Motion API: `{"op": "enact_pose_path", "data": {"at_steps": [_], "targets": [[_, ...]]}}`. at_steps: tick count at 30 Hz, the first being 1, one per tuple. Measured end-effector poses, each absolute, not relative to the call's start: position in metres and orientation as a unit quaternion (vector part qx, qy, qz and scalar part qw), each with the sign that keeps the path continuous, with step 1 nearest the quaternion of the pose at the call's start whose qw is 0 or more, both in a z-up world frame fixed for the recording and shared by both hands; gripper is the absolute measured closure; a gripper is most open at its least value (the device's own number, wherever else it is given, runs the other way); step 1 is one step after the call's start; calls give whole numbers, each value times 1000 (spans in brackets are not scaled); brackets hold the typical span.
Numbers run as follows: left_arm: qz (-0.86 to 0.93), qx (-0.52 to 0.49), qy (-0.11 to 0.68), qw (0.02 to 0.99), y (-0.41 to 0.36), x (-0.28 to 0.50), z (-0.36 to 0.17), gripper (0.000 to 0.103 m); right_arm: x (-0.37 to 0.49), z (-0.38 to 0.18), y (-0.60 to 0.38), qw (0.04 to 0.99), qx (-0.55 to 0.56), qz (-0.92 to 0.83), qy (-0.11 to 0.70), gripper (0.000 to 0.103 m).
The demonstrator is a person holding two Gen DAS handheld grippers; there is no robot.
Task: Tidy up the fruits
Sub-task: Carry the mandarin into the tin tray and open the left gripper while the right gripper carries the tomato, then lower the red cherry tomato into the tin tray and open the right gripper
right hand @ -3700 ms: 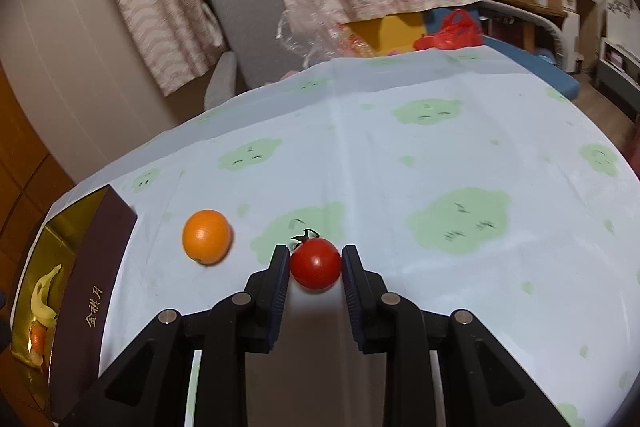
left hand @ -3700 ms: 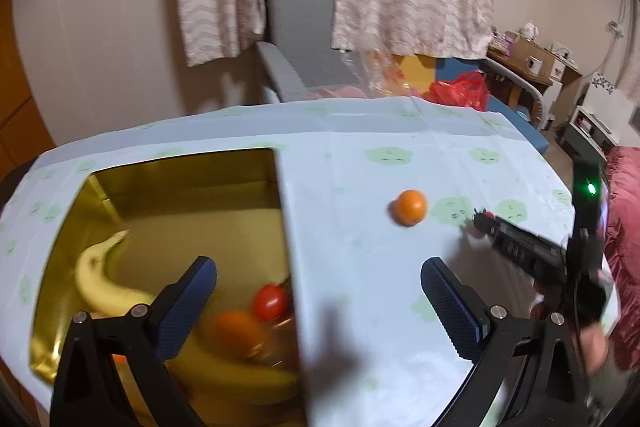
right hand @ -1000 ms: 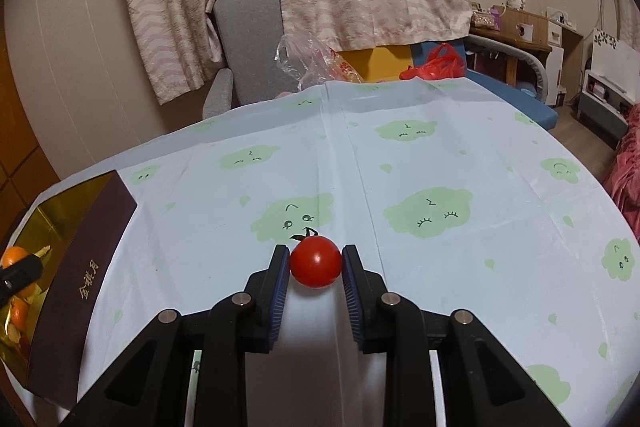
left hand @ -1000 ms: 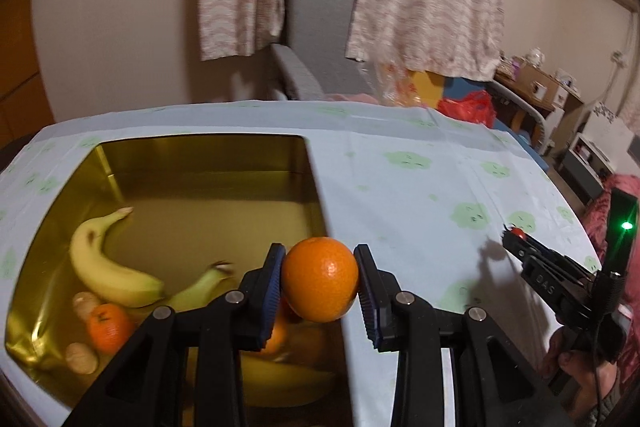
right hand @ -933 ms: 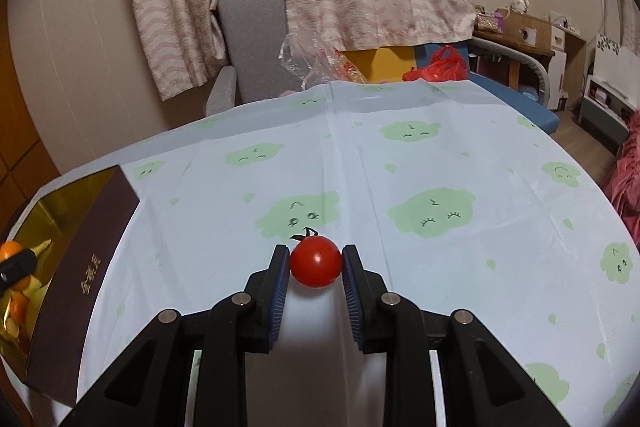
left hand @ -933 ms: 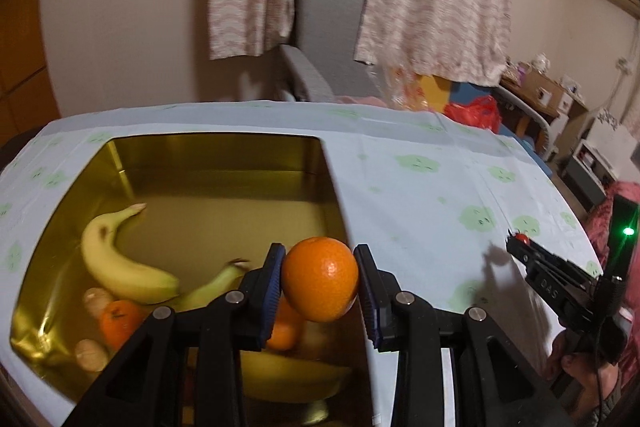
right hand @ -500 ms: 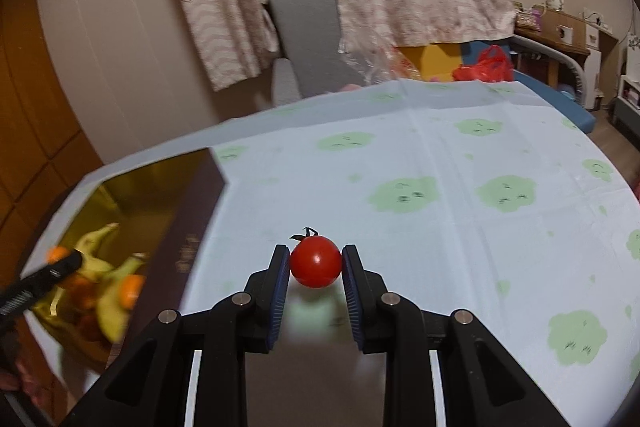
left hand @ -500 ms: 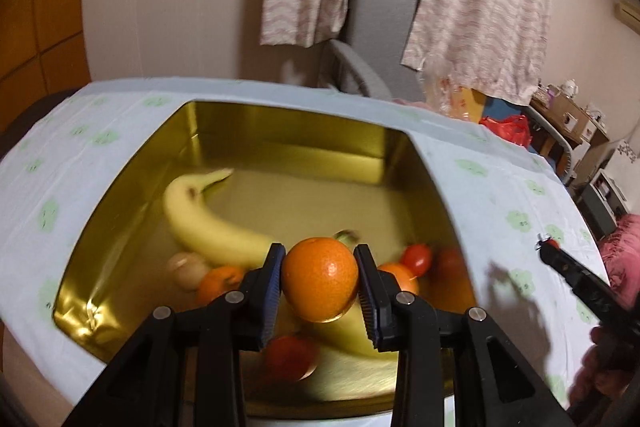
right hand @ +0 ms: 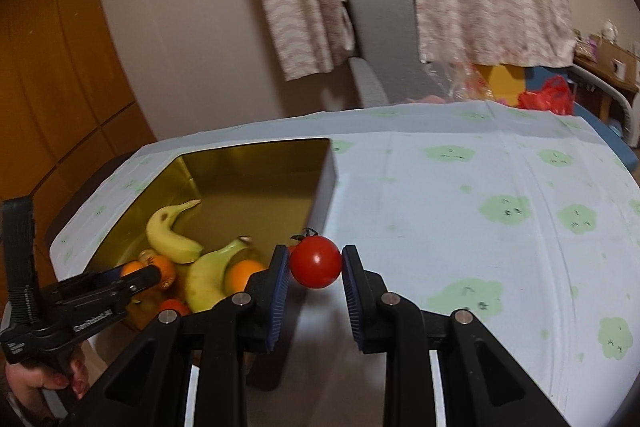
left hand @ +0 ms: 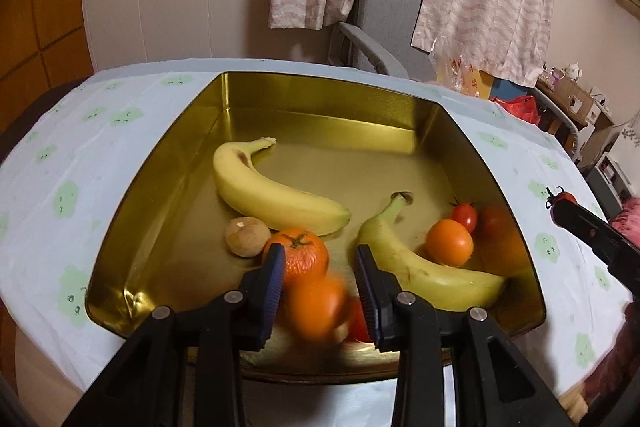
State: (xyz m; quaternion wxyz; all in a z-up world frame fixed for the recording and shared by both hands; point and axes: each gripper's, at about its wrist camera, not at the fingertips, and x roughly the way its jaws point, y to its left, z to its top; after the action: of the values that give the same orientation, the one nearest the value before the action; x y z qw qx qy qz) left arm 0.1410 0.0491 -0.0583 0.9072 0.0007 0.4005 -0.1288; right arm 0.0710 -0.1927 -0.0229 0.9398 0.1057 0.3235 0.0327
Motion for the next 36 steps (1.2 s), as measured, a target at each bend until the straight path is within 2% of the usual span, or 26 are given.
{"op": "enact_pose_path", "data": {"at_steps": [7, 8, 9, 10, 14, 19, 25, 30, 36], "targets": [[-129, -1, 401, 907, 53, 154, -58, 64, 75, -23, -179, 939, 98, 45, 328, 76], [-129, -4, 401, 907, 54, 153, -58, 61, 75, -22, -178, 939, 96, 46, 328, 76], [-126, -4, 400, 908, 55, 151, -58, 51, 74, -22, -176, 939, 95, 47, 328, 76], [-124, -3, 399, 909, 55, 149, -58, 46, 75, -22, -175, 939, 94, 50, 328, 76], [-116, -6, 396, 911, 61, 137, -57, 39, 76, -23, -170, 936, 91, 57, 334, 76], [-93, -16, 387, 917, 73, 126, -52, 20, 80, -26, -160, 932, 85, 72, 345, 76], [-74, -9, 373, 925, 78, 117, -44, 7, 97, -32, -136, 922, 67, 97, 369, 76], [-58, 0, 367, 928, 79, 110, -39, 1, 110, -35, -121, 913, 57, 110, 387, 76], [-37, 9, 373, 927, 83, 104, -40, 0, 131, -41, -95, 899, 51, 141, 412, 76]]}}
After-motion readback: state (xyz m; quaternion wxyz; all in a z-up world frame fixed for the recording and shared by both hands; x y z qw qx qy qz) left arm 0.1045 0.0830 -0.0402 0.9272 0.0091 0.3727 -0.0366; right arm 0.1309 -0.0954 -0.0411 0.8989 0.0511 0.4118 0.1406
